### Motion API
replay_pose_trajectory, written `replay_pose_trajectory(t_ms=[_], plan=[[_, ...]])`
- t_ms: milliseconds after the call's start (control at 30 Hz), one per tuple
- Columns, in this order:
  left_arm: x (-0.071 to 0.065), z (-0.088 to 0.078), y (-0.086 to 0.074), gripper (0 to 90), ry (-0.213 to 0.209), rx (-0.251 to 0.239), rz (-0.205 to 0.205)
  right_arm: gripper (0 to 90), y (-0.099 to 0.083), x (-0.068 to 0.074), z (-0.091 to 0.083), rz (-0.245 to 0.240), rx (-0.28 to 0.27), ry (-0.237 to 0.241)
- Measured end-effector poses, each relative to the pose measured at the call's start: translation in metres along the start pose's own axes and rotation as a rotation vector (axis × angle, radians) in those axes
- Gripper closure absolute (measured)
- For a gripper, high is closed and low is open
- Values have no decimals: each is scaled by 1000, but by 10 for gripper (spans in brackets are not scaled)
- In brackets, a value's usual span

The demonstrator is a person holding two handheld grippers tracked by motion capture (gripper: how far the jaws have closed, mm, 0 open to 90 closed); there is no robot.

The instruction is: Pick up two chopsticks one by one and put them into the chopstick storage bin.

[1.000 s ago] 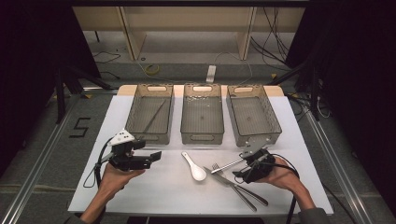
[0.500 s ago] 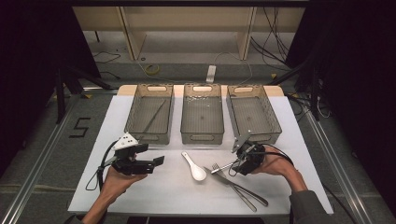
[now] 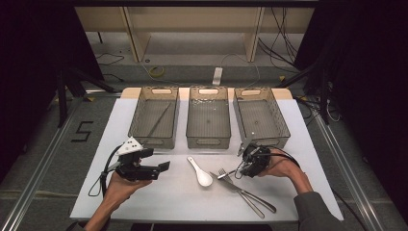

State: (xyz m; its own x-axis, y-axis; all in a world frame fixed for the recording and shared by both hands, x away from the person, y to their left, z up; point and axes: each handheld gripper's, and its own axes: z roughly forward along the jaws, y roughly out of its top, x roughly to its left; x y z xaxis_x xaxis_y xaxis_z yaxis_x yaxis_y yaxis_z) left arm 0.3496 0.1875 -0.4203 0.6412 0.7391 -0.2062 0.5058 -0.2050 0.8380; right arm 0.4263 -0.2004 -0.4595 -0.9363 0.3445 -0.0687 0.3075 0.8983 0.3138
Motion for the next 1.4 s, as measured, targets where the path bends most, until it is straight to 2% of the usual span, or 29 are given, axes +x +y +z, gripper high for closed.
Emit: replay_pose_trajectory(t_ms=[100,233,367,500,767,900,933,1033,1133,1267,1367,1400], plan=[[0,0,0,157,-3,3,8,561,1,0,-1,-1,15,13],[-1,0,0,157,-2,0,15,605,3,3,-2,-16,32,6],[-1,0,0,157,-7,-1,18,666,2,7,-2,-50,39,8],[-2,0,0,159,-5,3,26,717,1,11,-4,-64,57,17],[-3,1,0,159,-7,13,39,772,-1,17,-6,-139,75,21],[-3,1,0,159,-9,16,36,793,-2,19,-7,-148,76,40],[-3,1,0,159,-9,16,38,800,-2,20,-8,-138,85,45],[-3,1,0,159,-12,17,39,826,-3,21,-8,-187,75,59],[-4,2,0,162,-26,19,30,856,-4,23,-11,-207,63,73],[-7,3,0,165,-35,30,43,861,-6,25,-15,-218,51,62],[-8,4,0,166,-41,29,47,862,-8,26,-19,-204,35,54],[-8,5,0,166,-45,32,49,862,-8,26,-21,-218,25,49]])
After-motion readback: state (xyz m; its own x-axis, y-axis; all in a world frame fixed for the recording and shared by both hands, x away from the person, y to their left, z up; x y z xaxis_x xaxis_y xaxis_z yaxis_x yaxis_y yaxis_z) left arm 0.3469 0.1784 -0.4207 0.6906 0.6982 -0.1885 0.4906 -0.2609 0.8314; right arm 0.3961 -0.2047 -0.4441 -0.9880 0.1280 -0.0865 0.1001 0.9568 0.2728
